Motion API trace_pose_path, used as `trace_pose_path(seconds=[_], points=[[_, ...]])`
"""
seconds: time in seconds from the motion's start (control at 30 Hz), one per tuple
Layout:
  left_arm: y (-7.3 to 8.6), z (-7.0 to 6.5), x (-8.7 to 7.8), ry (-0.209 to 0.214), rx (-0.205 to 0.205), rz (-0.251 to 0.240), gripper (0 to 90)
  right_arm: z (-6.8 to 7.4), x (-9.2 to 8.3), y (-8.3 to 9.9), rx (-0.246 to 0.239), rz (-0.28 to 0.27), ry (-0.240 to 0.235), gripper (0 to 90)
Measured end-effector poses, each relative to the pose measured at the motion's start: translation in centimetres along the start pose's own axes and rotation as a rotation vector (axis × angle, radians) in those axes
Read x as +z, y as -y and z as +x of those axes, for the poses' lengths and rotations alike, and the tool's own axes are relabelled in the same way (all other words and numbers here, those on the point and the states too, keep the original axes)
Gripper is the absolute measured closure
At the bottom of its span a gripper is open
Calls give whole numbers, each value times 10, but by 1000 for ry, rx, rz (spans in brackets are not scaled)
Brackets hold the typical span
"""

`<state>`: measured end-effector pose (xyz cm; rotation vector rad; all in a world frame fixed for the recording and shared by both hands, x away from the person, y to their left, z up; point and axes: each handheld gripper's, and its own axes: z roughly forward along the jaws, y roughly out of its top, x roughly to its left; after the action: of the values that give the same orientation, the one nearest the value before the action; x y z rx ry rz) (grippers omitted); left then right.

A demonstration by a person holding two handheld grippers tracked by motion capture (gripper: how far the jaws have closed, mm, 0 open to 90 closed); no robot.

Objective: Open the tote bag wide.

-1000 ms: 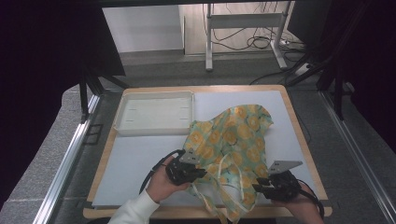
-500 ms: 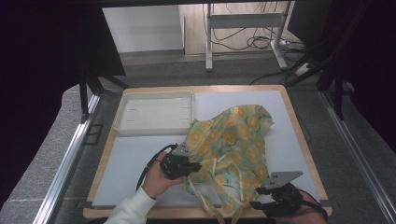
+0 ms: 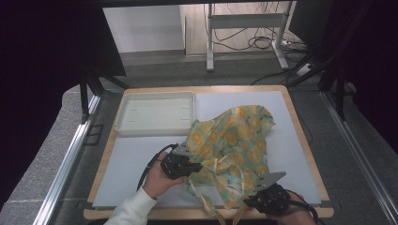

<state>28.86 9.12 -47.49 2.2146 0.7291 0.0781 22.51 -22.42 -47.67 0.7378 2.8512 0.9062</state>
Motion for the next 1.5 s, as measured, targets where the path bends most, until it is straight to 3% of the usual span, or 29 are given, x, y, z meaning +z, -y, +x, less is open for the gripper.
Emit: trace_pose_path(seconds=[0.1,0.23,0.57,0.67,0.8,1.03,1.27,1.5], points=[[0,-1,-2,1,-1,-6,900,-6,-3,1,20,-15,60,885],[-2,-4,-5,-1,8,-17,900,-11,-6,1,42,-45,99,887],[-10,-8,-20,-1,36,-63,900,-26,-26,-12,61,-131,172,888],[-13,-6,-25,-11,22,-84,900,-32,-29,-18,63,-144,187,888],[-16,-1,-29,-26,18,-95,900,-43,-29,-29,65,-135,175,888],[-30,13,-35,-48,-1,-107,900,-68,-27,-52,74,-68,175,888],[-48,26,-44,-65,-19,-135,900,-90,-47,-77,87,-69,229,888],[-65,35,-43,-76,-26,-148,900,-112,-62,-97,95,-79,291,888]])
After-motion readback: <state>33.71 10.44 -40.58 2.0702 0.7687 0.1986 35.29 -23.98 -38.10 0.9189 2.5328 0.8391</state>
